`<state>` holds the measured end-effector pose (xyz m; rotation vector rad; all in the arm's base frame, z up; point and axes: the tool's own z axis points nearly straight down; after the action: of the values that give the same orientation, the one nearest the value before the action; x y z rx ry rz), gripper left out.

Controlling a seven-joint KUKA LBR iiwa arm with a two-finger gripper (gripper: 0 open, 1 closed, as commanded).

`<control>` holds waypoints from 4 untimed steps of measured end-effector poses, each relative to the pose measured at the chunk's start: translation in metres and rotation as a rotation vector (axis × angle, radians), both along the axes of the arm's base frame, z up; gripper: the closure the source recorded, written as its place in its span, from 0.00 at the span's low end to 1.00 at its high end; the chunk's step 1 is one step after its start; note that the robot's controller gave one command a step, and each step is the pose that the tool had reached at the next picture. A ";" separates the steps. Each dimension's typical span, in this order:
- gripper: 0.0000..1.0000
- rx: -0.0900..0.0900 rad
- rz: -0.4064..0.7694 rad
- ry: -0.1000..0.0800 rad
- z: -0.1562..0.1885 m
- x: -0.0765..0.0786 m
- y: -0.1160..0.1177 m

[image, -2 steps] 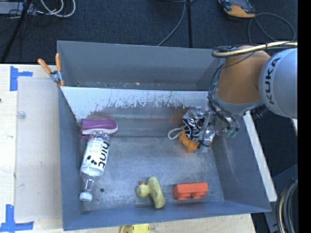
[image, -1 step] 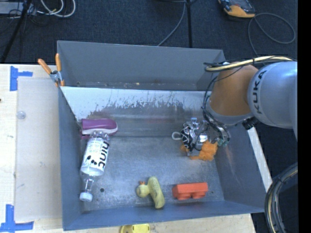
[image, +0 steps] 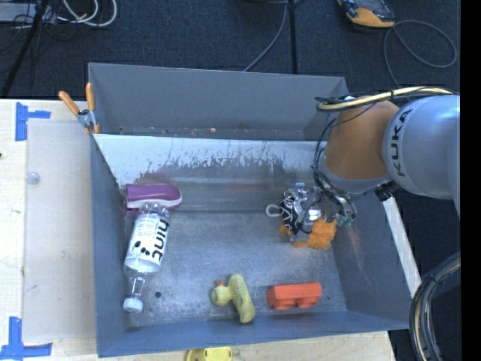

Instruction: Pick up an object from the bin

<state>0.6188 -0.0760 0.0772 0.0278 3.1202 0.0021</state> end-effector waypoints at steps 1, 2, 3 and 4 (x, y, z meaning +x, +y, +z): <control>1.00 0.001 -0.003 -0.001 0.074 0.001 0.001; 1.00 0.001 -0.002 -0.001 0.074 0.001 0.001; 1.00 0.001 0.050 0.007 0.119 -0.009 0.007; 1.00 0.000 0.076 0.003 0.187 -0.018 0.015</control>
Offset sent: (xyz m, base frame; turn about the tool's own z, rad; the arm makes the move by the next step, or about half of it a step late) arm 0.0000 0.0000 0.0000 0.0000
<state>0.6008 -0.0610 0.2642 -0.0903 3.1224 0.0032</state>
